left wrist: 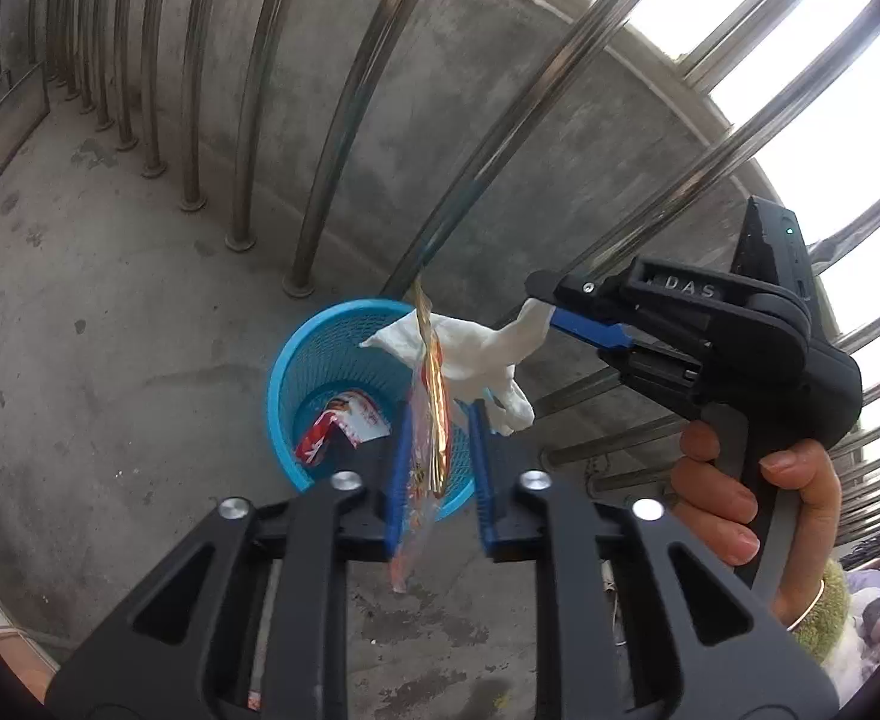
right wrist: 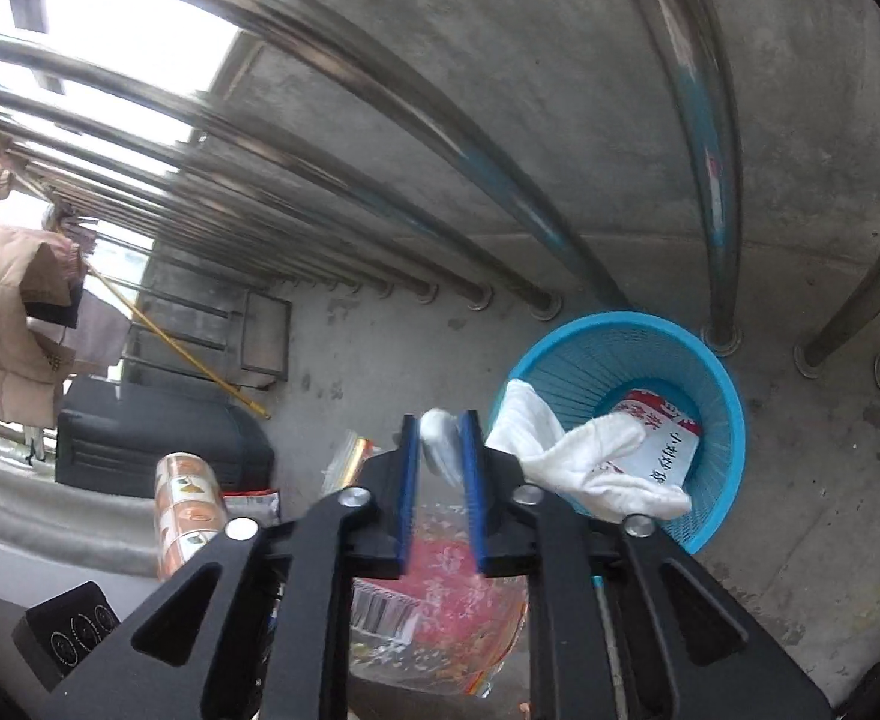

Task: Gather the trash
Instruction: 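Carry both items to the blue wastebasket and open the right tool, then open the left tool to drop the wrapper into the wastebasket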

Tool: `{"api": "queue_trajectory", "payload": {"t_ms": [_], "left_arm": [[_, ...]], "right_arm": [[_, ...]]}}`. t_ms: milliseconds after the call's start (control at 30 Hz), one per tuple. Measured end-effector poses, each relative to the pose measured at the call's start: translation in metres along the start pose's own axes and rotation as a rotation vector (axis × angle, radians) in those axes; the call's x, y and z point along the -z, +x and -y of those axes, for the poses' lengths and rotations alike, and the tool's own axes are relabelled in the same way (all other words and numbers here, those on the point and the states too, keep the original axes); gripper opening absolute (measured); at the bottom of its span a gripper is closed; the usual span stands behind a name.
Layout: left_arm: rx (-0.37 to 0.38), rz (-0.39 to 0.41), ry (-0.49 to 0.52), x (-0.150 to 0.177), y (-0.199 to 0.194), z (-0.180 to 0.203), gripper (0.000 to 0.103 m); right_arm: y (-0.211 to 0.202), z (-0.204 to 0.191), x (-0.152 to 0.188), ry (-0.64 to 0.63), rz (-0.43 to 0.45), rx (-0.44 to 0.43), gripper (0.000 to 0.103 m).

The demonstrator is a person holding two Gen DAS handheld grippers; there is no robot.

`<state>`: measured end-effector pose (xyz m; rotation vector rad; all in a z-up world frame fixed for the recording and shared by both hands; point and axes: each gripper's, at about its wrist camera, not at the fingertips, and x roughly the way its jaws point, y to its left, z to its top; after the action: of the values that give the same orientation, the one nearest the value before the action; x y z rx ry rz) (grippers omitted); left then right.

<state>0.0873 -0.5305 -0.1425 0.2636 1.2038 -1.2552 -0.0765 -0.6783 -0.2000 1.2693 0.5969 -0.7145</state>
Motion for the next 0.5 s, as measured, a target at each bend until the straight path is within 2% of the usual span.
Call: {"api": "queue_trajectory", "payload": {"t_ms": [33,167,267,400,500], "left_arm": [[-0.008,-0.009,-0.008,0.001,0.003,0.0,0.027],[0.002,0.015,-0.031,0.002,-0.001,-0.004,0.031],[-0.002,0.04,-0.028,0.003,-0.011,-0.003,0.032],[-0.026,0.073,-0.001,0.009,-0.028,-0.001,0.036],[-0.04,0.096,0.002,0.016,-0.044,0.0,0.043]], "right_arm": [[0.0,0.005,0.0,0.014,0.018,0.026,0.042],[-0.006,0.021,0.006,0.026,0.047,0.022,0.05],[-0.014,0.028,0.009,0.019,0.06,0.028,0.051],[-0.022,0.029,0.015,0.015,0.069,0.025,0.052],[-0.033,0.021,0.022,-0.009,0.084,0.023,0.057]]}}
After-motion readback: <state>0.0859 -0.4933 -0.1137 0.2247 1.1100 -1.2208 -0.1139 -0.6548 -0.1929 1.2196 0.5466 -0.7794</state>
